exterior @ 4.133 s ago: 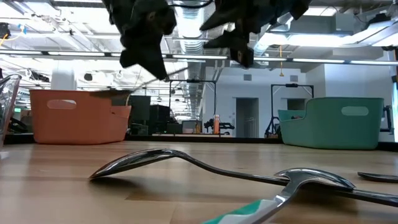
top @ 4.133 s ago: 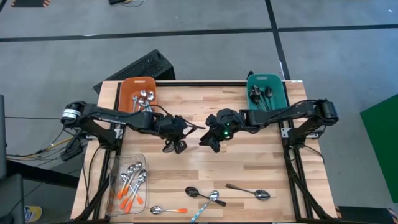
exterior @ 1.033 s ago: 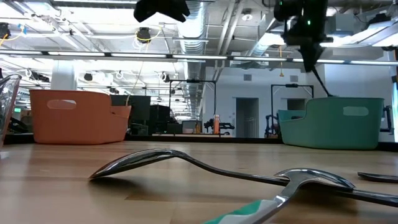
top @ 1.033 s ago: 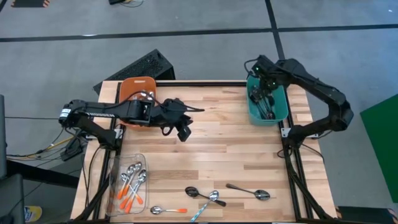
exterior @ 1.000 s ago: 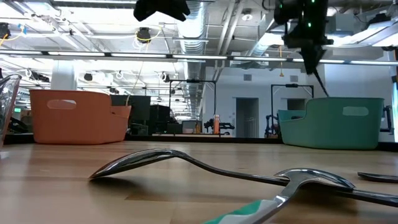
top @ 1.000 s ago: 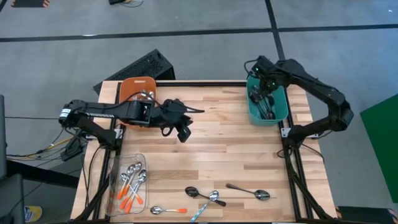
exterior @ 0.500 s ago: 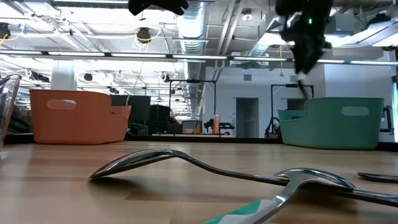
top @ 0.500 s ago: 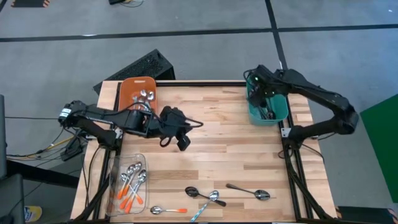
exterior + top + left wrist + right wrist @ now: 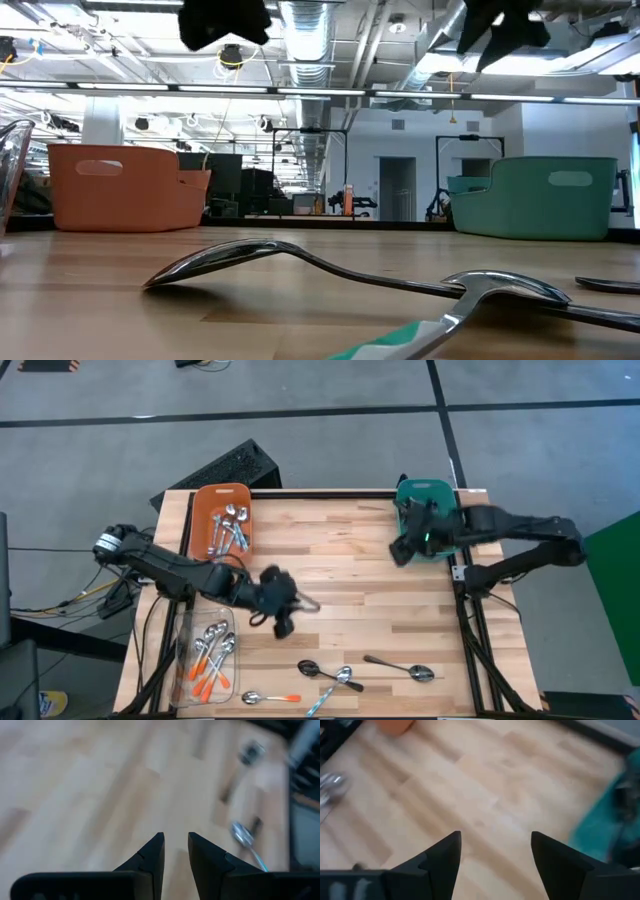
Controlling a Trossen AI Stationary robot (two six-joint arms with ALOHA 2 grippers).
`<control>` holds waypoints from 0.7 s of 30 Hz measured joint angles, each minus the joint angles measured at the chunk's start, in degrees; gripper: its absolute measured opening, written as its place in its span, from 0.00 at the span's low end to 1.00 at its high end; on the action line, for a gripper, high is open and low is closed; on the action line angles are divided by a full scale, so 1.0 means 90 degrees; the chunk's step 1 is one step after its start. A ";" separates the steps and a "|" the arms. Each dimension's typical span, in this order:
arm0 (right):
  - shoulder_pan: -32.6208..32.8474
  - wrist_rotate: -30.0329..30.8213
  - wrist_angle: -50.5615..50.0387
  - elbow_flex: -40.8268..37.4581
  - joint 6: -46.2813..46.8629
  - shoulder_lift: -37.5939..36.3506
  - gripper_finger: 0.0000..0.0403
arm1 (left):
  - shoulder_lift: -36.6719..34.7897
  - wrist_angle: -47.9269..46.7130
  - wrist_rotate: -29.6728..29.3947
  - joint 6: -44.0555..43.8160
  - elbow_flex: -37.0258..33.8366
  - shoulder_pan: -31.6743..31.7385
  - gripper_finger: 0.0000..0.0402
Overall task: Sort silverware by color (type)
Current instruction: Put the black spoon into the green bin
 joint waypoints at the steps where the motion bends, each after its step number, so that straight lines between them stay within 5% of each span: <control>1: 0.0306 0.0058 0.0045 0.0000 0.0214 0.0090 0.66 | 0.0000 0.0215 0.0192 0.0092 -0.0170 -0.0105 0.18; 8: 0.2375 0.0147 0.1038 0.0000 0.1100 0.1254 0.66 | 0.0000 0.0926 0.0475 -0.0254 -0.1066 -0.0724 0.18; 14: 0.3472 0.0257 0.1266 0.0000 0.2175 0.2442 0.66 | 0.0000 0.0929 0.0386 -0.0097 -0.1182 -0.1016 0.18; 21: 0.4103 0.0418 0.4451 0.0005 0.1882 0.3746 0.66 | 0.0000 0.1745 0.0357 0.1931 -0.1190 -0.1520 0.18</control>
